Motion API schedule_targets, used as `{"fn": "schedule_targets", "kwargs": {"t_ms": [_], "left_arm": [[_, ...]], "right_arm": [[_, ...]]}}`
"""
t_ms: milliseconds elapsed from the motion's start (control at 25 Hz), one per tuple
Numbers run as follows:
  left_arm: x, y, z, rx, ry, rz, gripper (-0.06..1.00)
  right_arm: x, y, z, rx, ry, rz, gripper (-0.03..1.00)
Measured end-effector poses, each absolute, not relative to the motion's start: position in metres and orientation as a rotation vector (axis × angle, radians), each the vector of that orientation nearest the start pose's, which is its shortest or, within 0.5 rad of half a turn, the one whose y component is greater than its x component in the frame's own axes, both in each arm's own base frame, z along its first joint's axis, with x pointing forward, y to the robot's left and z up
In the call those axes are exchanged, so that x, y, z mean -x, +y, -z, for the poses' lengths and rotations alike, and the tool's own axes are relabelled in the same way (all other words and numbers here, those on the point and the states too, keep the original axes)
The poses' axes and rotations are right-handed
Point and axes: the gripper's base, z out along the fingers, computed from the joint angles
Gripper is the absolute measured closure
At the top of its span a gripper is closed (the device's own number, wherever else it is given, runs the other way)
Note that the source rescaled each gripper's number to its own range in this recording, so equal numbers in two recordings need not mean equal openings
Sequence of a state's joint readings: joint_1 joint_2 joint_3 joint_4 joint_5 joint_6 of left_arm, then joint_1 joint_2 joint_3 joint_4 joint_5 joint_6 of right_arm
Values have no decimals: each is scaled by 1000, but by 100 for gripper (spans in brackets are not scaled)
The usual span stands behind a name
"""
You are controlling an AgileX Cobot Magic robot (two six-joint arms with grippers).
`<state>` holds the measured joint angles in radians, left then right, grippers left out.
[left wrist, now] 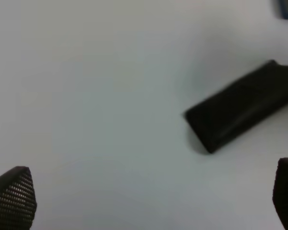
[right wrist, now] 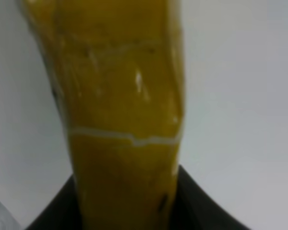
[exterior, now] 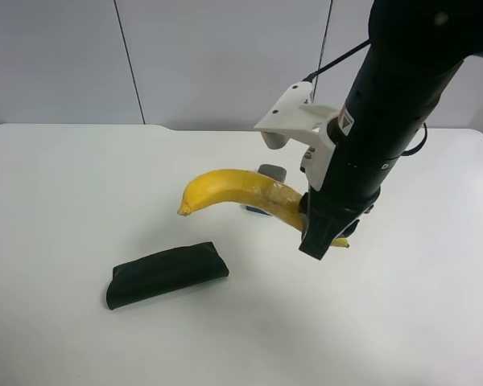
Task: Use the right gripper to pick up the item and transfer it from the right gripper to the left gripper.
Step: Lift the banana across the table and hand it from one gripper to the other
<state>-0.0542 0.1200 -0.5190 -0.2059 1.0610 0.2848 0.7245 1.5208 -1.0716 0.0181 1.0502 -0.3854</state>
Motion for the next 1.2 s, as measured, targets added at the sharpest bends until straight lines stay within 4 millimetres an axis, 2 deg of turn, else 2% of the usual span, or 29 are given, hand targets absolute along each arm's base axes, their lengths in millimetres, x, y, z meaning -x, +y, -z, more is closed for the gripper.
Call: {"fn": "schedule_targets", "kwargs": {"t_ms": [120,320,520,760,920,1200], "left_arm": [[-22,-21,-283,-498,2147,165,-5],[-35,-29,-280,-745,2190,228,3],[-50,-37,-276,-895,2217,237,5],[-74,-50,-295,-1025,2181,194,5],[-91,-67,-305,-1124,2164,190,5],[-120,-102,-301,-1301,2190,183,5]], "right_arm": [[-208,187,-249,1604,2538,-66,96],[-208,187,-249,1633,2522,-65,96],[-208,187,-249,1641,2513,-65,96],[-209,188,-249,1647,2488,-67,96],[-210,189,-249,1650,2477,-67,96],[-209,190,-249,1641,2483,-90,96]]}}
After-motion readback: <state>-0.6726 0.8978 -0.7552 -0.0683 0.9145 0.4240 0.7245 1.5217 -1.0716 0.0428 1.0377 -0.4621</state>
